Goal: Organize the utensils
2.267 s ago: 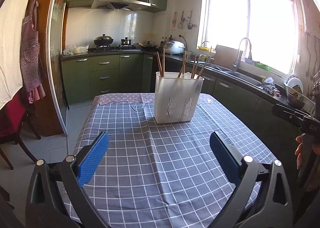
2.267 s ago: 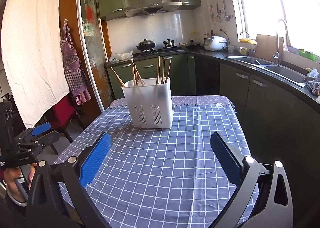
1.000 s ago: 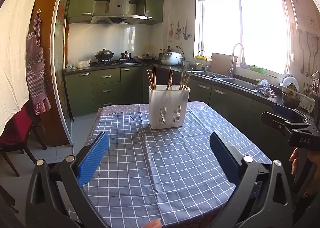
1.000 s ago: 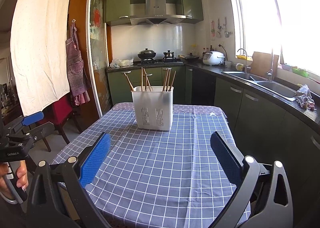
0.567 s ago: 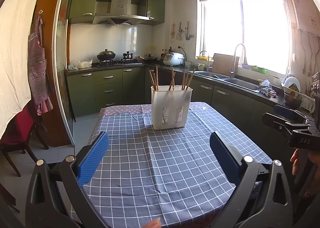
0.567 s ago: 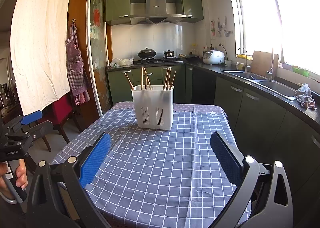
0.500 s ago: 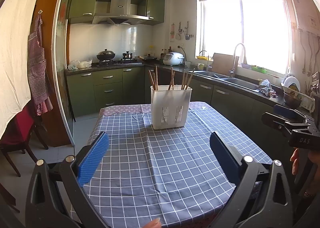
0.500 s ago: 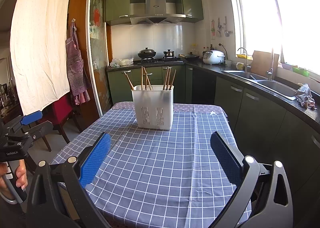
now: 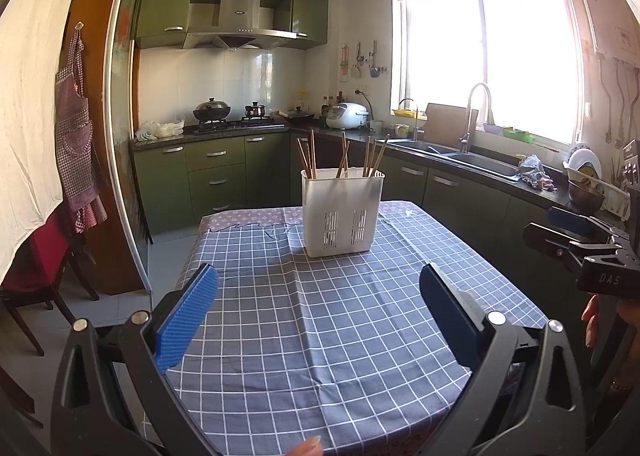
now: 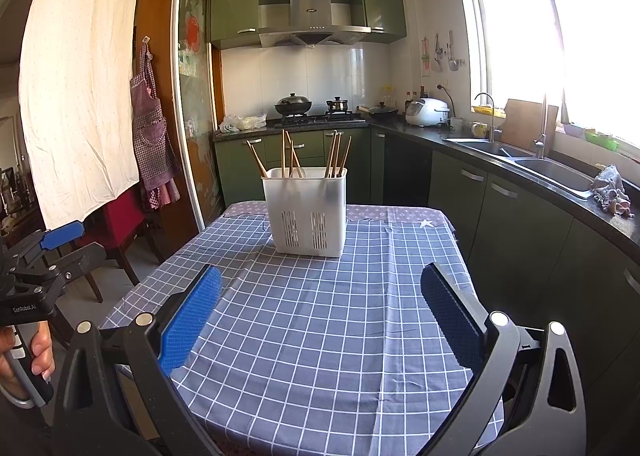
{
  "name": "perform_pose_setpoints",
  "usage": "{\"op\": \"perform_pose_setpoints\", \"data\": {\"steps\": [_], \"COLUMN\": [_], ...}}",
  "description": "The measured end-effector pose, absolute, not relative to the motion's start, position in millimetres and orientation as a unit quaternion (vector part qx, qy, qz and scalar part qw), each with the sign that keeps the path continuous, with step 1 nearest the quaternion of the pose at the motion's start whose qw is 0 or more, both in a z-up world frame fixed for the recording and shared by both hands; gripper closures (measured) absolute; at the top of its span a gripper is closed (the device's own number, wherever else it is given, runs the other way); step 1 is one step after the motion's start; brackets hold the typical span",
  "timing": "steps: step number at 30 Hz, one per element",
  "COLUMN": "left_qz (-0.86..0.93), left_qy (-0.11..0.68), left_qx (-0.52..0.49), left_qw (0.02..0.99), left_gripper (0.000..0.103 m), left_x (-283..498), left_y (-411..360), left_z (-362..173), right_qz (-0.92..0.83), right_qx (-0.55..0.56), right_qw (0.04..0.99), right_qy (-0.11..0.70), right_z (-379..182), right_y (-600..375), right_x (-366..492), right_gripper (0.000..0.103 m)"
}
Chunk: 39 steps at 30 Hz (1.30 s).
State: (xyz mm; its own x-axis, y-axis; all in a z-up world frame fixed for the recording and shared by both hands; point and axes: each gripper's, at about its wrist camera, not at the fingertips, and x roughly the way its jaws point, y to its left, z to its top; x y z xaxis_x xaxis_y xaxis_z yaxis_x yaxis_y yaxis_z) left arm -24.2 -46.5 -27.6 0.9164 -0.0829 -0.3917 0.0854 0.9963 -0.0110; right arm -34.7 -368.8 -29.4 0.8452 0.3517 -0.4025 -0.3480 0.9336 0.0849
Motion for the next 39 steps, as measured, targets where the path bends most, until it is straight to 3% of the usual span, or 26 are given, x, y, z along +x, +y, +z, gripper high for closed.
{"op": "perform_pose_setpoints", "data": {"steps": [39], "left_qz": [-0.039], "left_qy": [0.206], "left_qx": [-0.003], "left_qw": [0.978], "left_gripper": [0.007], "left_x": [-17.3], "left_y": [-41.7], "left_z": [-36.3], "right_qz": [0.183], "right_qx": [0.003], "right_qw": [0.956], "right_qy": [0.228], "right_z": [-41.8], "right_y": [-365.6], "right_x": [-23.6], "right_gripper": [0.005]}}
